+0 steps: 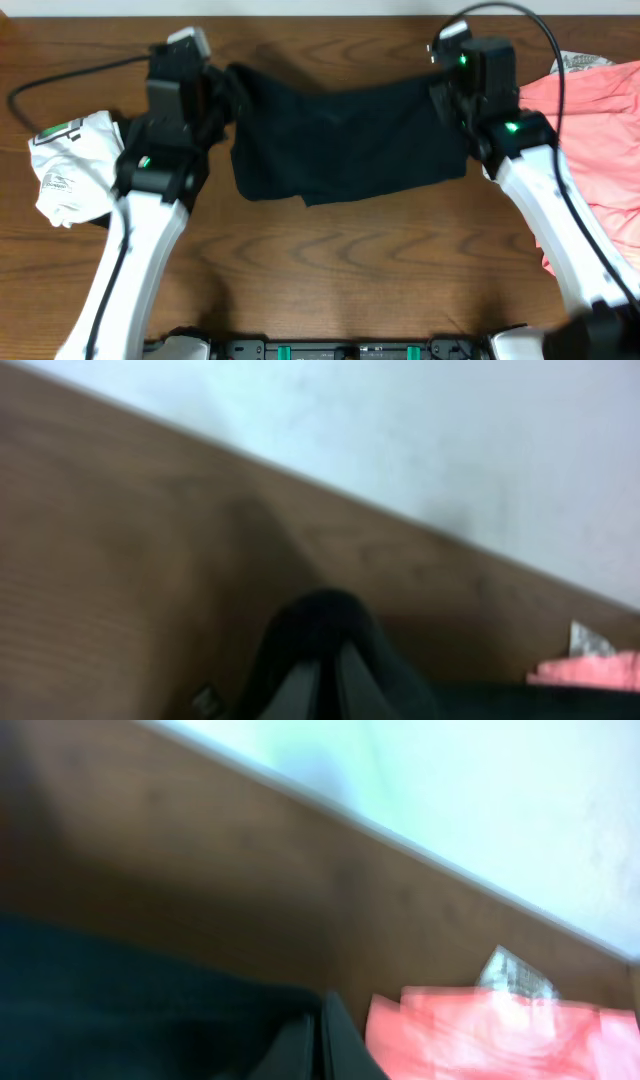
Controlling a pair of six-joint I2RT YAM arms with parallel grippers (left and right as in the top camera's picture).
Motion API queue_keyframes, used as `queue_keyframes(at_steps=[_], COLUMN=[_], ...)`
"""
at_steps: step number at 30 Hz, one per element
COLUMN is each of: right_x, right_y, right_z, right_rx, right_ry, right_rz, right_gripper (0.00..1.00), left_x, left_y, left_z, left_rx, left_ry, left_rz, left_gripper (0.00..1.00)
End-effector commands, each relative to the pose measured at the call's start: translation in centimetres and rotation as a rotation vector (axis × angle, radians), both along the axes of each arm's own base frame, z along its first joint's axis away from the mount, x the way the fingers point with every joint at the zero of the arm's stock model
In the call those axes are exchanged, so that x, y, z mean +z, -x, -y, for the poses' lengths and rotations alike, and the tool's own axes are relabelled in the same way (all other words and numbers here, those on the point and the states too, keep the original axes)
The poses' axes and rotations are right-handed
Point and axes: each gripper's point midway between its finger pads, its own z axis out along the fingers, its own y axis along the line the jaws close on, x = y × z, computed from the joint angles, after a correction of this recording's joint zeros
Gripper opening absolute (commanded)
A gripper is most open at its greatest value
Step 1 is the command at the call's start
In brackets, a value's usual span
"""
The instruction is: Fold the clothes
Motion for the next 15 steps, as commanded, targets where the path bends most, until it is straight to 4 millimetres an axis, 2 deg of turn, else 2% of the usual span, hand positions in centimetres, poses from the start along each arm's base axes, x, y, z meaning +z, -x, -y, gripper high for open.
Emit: queue_keyframes(at_steps=[1, 5, 6, 8, 9, 11, 14, 15], right_x=[2.1, 7.8, 8.6, 9.1, 8.7, 6.5, 1.9, -0.4], right_y=[-2.6, -4.1, -4.2, -3.9, -3.7, -2.8, -0.2, 1.6], right_z=[1.1, 2.3, 2.4, 2.5, 2.4, 2.1, 1.3, 1.1], right_rx=[-0.046, -0.125, -0.129, -0.129, -0.122, -0.095, -0.057, -0.051], right_ry=[-0.002, -0.017, -0.019, -0.013, -0.008, 0.01, 0.014, -0.009], right_rz=[0.123, 0.321, 0.333, 0.31, 0.28, 0.173, -0.041, -0.161], right_gripper=[0.01, 0.01, 0.01, 0.01, 0.01, 0.01, 0.01, 0.01], left_x=[0.5, 4.3, 5.4, 6.4, 6.6, 5.6, 2.1, 0.3], left_y=[-2.7, -4.8, -4.9, -4.7, -4.4, -3.6, -2.0, -1.1], left_z=[0.2, 0.5, 0.4, 0.3, 0.2, 0.5, 0.3, 0.1], left_rx=[0.003, -0.007, -0.011, -0.018, -0.021, -0.044, -0.053, -0.055], left_ry=[-0.01, -0.006, -0.02, -0.036, -0.038, -0.04, -0.061, -0.073], left_rz=[0.066, 0.2, 0.223, 0.227, 0.211, 0.153, -0.004, -0.081], left_gripper=[0.06, 0.06, 0.06, 0.06, 0.06, 0.06, 0.06, 0.06])
